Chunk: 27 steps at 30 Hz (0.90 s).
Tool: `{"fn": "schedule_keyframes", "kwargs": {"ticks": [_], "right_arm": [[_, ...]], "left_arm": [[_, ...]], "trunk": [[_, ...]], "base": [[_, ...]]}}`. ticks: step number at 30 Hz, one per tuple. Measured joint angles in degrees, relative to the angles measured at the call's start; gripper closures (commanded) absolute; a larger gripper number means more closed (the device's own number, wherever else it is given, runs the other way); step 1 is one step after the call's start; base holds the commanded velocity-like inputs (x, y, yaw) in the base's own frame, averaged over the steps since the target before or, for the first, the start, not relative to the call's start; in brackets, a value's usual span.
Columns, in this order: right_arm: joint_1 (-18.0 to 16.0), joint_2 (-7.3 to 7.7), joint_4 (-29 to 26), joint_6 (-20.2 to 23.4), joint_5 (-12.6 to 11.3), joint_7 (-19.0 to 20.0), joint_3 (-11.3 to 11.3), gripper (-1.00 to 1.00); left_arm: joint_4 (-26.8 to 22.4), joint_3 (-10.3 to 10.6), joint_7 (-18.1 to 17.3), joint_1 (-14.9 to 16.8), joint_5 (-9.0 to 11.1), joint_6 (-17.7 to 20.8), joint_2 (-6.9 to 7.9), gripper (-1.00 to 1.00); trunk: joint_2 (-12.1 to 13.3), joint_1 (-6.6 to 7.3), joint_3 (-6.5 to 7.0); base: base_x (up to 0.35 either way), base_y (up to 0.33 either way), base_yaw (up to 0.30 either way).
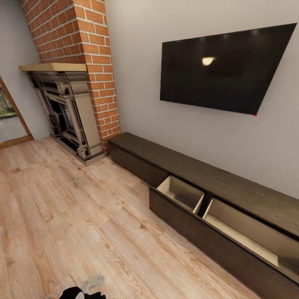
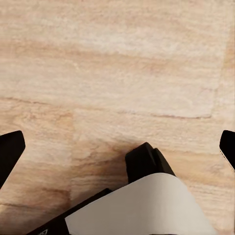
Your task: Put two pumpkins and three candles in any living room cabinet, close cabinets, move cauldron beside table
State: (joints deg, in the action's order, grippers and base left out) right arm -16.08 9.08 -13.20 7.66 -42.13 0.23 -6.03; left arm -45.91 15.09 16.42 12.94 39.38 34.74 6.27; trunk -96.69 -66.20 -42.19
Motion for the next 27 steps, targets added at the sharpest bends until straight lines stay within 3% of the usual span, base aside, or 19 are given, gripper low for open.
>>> {"fn": "schedule_keyframes", "kwargs": {"ticks": [9, 15, 27], "right_arm": [[0.0, 0.0, 0.06, -2.43, 0.05, -0.01, -1.09, -1.0], [0.0, -0.07, 0.09, -2.54, -0.02, -0.14, -3.58, -1.0], [0.01, -0.09, 0.1, -2.55, -0.01, -0.15, -4.27, -1.0]], "left_arm": [[-0.05, 0.06, -0.17, -0.03, -0.07, 0.0, 0.09, -1.0], [0.14, 0.01, -0.35, -0.03, -0.08, -0.06, 0.2, -1.0], [0.28, 0.0, -0.35, -0.03, -0.08, -0.09, 0.21, -1.0]], "trunk": [[0.0, 0.0, 0.0], [0.0, 0.02, 0.0], [0.0, 0.0, 0.0]], "base": [[0.001, 0.0, 0.281], [0.14, 0.0, 0.281], [0.114, 0.0, 0.281]]}}
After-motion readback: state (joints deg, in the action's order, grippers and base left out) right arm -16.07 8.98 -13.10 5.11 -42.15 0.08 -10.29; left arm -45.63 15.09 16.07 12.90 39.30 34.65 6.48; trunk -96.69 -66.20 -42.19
